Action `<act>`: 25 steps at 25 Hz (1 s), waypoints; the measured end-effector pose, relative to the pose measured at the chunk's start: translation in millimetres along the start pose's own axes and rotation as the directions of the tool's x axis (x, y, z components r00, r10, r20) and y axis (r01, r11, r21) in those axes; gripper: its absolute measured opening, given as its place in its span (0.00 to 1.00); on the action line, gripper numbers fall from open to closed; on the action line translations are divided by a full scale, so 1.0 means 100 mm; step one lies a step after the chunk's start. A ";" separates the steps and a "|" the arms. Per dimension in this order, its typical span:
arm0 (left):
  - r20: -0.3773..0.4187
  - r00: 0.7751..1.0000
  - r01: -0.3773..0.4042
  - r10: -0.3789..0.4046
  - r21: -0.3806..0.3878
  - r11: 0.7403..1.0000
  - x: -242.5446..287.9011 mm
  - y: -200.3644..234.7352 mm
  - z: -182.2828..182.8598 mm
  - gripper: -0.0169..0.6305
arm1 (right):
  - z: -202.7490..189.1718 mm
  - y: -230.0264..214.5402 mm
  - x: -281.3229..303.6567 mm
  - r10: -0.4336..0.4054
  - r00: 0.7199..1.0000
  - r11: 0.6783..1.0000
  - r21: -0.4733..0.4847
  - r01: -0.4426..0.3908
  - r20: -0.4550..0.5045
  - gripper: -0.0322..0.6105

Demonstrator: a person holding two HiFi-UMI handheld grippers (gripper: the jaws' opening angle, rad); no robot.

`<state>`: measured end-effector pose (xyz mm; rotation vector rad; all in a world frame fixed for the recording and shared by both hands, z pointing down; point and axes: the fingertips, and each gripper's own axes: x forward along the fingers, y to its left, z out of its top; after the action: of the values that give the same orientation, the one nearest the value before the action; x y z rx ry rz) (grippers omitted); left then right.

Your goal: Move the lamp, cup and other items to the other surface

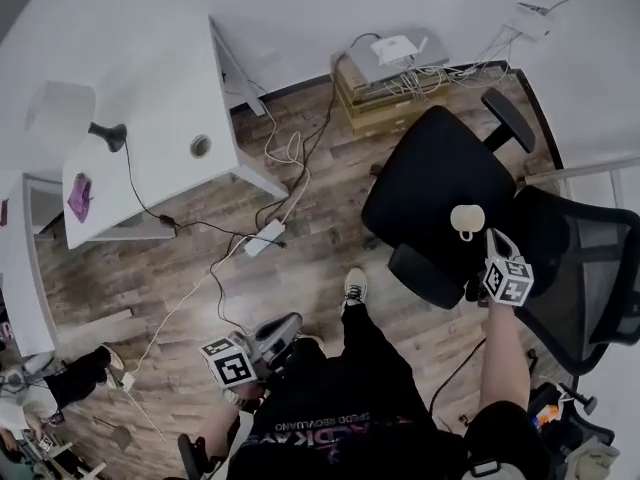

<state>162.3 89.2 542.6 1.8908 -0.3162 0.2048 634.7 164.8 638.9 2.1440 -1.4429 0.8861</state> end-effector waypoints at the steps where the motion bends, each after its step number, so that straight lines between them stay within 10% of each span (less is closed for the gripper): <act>1: 0.013 1.000 0.010 -0.010 0.005 1.000 -0.08 -0.01 0.02 0.02 | 0.15 0.17 -0.04 0.021 1.000 1.000 -0.012 -0.020 0.024 0.06; 11: 0.183 0.980 0.070 -0.071 0.014 0.997 -1.06 0.07 0.21 0.02 | 0.98 2.64 -0.62 0.399 0.910 0.908 -0.189 -0.374 0.115 0.06; 25: 0.392 0.917 0.070 -0.077 0.031 0.997 -2.29 0.24 0.51 0.02 | 0.08 5.74 -1.62 0.820 0.549 0.521 -0.186 -0.833 -0.162 0.06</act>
<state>-62.7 60.8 480.0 1.9492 -0.5144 -0.2302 64.1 48.6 511.0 1.1339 -2.4587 0.9597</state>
